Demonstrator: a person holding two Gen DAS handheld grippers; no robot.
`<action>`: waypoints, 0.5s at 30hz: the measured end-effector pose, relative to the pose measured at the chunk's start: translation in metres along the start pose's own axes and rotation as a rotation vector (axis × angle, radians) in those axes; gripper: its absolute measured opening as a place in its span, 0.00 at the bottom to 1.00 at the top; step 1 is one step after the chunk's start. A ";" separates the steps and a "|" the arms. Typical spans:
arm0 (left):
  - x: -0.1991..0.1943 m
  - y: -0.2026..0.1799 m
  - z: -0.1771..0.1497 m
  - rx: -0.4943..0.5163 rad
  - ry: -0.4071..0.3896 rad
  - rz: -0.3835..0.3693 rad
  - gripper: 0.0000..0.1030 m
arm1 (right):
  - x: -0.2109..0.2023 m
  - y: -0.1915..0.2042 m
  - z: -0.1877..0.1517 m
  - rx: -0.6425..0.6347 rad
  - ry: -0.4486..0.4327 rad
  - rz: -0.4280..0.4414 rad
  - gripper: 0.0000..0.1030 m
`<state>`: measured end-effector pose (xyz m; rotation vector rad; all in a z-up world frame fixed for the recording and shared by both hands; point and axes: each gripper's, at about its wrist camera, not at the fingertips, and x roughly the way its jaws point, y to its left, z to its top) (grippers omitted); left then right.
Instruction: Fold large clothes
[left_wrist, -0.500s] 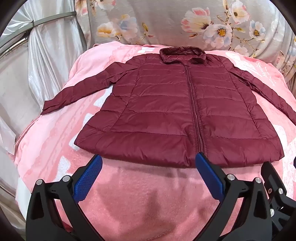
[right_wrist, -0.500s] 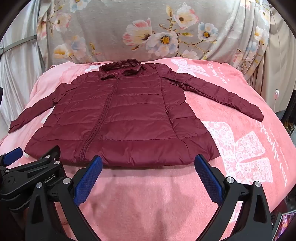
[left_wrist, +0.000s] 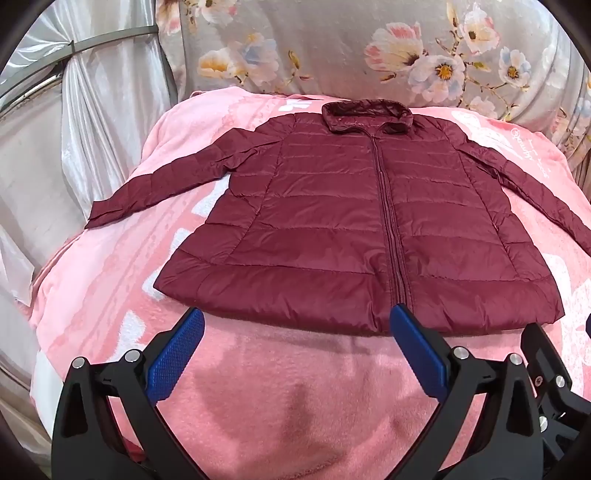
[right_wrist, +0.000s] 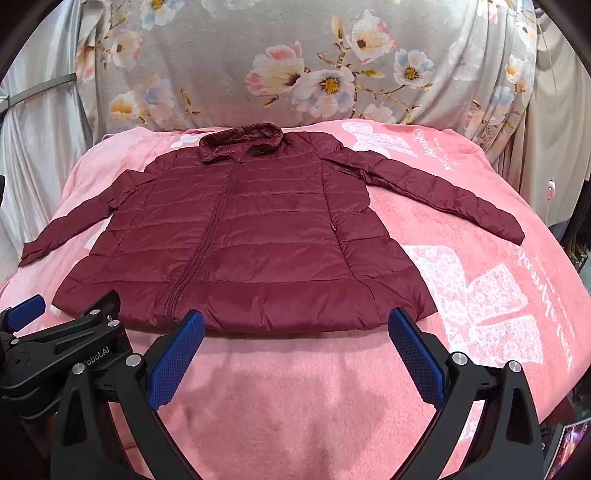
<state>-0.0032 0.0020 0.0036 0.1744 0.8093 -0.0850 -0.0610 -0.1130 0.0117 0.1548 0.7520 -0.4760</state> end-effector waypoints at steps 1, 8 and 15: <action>-0.002 0.002 0.004 -0.002 0.000 -0.001 0.95 | -0.001 -0.001 0.000 0.001 0.000 0.001 0.95; -0.005 0.004 0.001 -0.012 -0.010 0.001 0.95 | -0.001 -0.001 -0.001 0.000 -0.003 0.001 0.95; -0.006 0.005 0.002 -0.012 -0.011 0.001 0.95 | -0.003 -0.001 -0.001 0.002 -0.005 0.002 0.95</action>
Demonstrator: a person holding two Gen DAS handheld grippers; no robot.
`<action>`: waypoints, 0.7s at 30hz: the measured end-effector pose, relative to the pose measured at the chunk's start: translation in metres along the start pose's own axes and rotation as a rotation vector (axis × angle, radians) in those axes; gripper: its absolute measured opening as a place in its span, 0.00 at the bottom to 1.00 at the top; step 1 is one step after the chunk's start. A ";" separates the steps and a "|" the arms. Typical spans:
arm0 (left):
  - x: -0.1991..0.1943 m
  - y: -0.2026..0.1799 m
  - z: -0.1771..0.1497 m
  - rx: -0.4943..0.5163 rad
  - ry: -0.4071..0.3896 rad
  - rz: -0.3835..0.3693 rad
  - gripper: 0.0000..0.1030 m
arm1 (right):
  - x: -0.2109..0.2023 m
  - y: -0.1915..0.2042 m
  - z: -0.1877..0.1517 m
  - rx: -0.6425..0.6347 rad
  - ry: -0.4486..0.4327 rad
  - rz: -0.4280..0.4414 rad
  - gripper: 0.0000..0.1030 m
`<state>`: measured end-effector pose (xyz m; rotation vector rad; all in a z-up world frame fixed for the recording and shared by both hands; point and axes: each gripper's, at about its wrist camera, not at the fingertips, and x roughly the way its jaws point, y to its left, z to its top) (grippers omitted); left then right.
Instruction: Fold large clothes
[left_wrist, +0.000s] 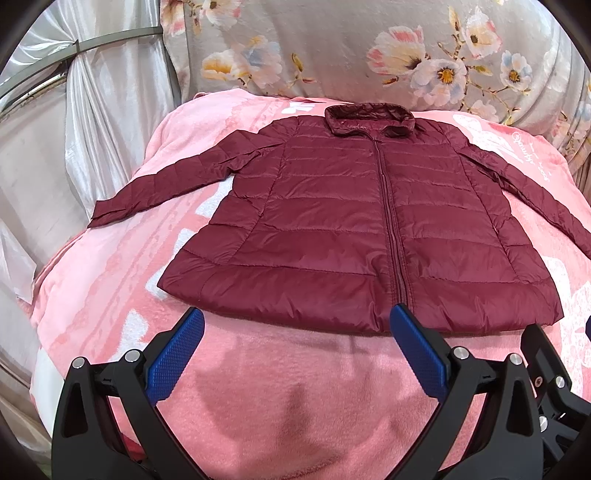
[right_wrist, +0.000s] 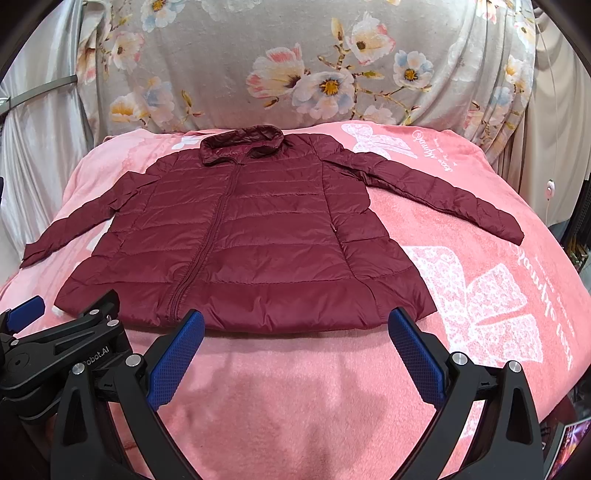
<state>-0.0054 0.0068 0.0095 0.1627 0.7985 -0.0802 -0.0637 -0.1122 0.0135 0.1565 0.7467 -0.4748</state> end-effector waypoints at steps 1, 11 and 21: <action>0.000 0.000 0.000 0.000 0.000 -0.001 0.95 | 0.001 0.000 -0.001 -0.001 0.000 0.000 0.95; 0.000 0.001 0.000 0.000 0.000 -0.002 0.95 | 0.000 0.000 -0.001 0.000 -0.001 0.000 0.95; 0.000 0.000 -0.001 -0.001 -0.001 -0.003 0.95 | 0.000 -0.001 -0.001 0.001 -0.001 0.002 0.95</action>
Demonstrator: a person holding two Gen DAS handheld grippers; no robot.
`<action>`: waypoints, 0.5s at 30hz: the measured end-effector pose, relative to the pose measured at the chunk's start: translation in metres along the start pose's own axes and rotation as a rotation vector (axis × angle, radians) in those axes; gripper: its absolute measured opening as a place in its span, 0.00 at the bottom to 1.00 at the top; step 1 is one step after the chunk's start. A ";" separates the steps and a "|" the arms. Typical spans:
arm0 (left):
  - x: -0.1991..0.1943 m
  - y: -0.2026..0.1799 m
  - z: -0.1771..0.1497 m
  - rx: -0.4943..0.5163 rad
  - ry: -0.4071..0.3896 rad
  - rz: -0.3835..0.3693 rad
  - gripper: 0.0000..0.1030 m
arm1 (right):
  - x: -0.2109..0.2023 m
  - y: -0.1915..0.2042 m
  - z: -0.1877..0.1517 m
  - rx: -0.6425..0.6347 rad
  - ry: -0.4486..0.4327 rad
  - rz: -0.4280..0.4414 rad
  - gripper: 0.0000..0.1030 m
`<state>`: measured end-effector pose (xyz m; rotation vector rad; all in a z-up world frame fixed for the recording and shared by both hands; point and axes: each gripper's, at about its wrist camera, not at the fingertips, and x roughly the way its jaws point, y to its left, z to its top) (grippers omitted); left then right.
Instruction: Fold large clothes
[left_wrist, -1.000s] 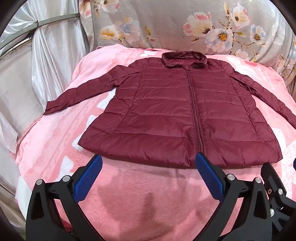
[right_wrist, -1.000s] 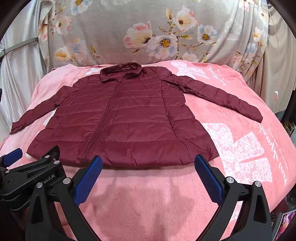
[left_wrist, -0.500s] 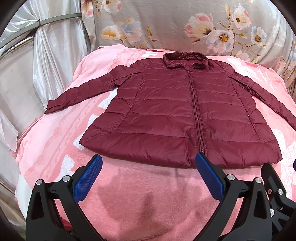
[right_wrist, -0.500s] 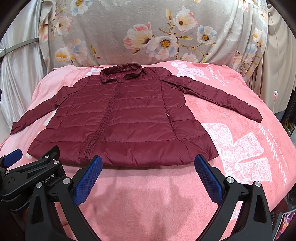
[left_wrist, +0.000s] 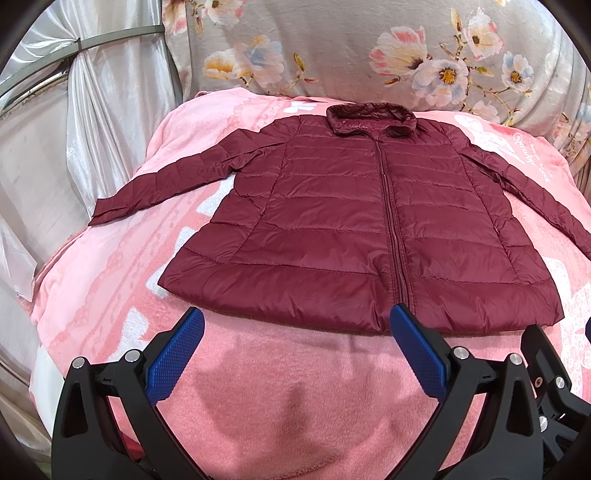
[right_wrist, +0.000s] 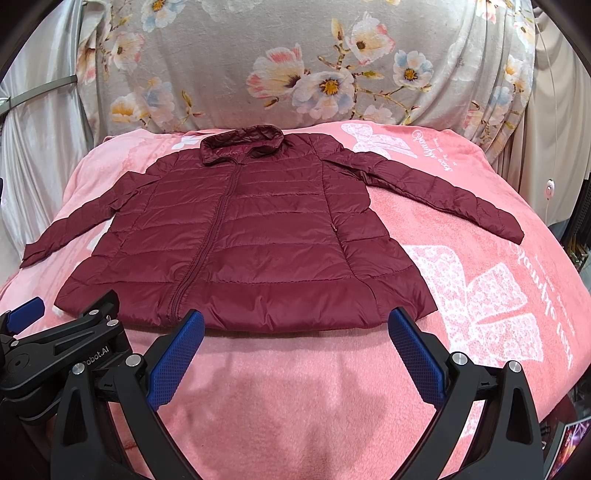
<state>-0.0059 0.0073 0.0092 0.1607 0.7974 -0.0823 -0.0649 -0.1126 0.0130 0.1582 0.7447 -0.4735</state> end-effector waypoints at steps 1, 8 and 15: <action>0.000 0.000 0.000 0.001 -0.001 0.001 0.95 | 0.000 0.000 0.000 -0.001 0.000 -0.001 0.95; 0.000 0.000 0.000 0.000 -0.001 0.000 0.95 | -0.003 0.001 0.000 -0.001 -0.003 -0.001 0.95; 0.000 0.000 0.000 0.000 0.000 0.000 0.95 | -0.002 0.001 0.000 0.000 -0.001 -0.001 0.95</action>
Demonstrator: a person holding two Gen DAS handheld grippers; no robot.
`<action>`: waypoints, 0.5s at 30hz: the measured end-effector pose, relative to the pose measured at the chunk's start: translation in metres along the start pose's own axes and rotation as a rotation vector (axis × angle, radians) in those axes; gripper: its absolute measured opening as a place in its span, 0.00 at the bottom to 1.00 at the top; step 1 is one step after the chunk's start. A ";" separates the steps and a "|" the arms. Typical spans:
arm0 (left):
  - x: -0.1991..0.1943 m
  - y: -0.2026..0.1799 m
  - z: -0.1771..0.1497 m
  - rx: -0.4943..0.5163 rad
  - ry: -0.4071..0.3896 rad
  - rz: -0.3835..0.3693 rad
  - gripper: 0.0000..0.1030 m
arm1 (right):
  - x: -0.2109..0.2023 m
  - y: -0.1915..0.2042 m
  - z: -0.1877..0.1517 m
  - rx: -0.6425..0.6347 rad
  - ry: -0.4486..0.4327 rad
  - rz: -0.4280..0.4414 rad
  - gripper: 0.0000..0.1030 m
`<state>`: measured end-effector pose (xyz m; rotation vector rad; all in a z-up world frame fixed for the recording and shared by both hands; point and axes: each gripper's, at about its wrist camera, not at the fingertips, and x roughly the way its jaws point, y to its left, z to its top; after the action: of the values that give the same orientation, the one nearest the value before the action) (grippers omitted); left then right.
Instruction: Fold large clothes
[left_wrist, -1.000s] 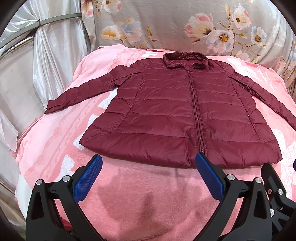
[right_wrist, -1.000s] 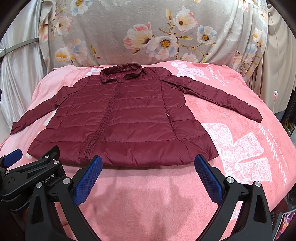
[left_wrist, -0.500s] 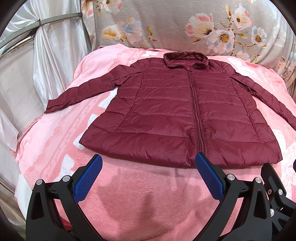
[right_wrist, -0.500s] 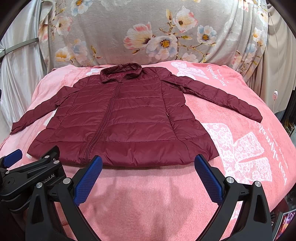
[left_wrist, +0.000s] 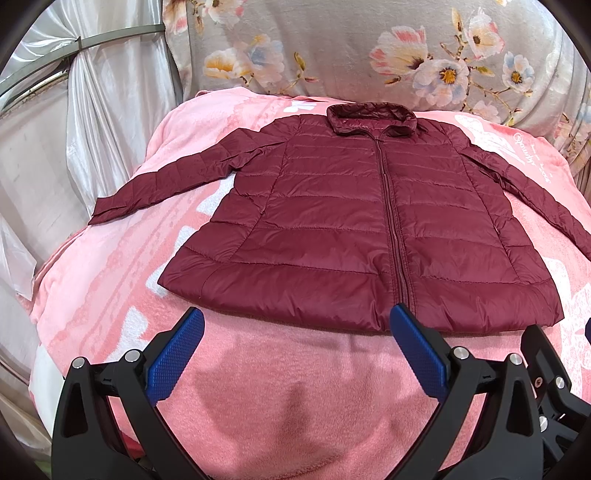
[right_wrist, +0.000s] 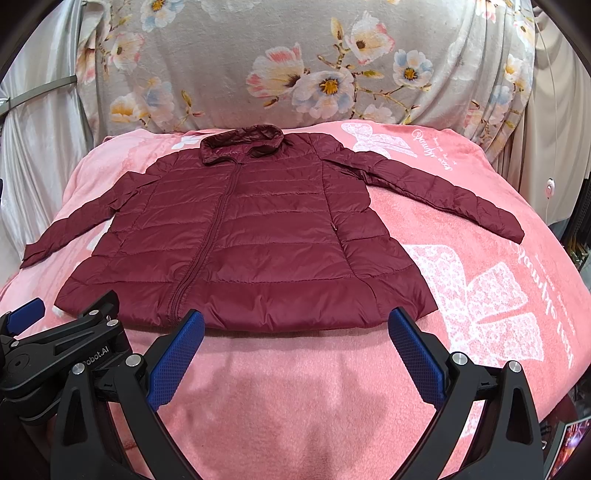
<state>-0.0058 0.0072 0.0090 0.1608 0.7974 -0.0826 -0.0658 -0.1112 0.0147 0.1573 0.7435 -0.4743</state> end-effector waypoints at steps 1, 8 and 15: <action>0.000 0.000 0.000 0.000 0.000 0.000 0.95 | 0.000 0.000 0.000 0.000 0.000 0.000 0.95; 0.000 0.000 0.000 -0.001 -0.001 0.000 0.95 | 0.000 0.000 0.000 0.000 0.001 0.000 0.95; 0.000 0.000 0.000 -0.001 0.000 -0.001 0.95 | 0.002 0.000 0.000 0.001 0.000 0.000 0.95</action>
<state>-0.0060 0.0077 0.0089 0.1591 0.7979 -0.0832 -0.0648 -0.1118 0.0136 0.1585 0.7430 -0.4753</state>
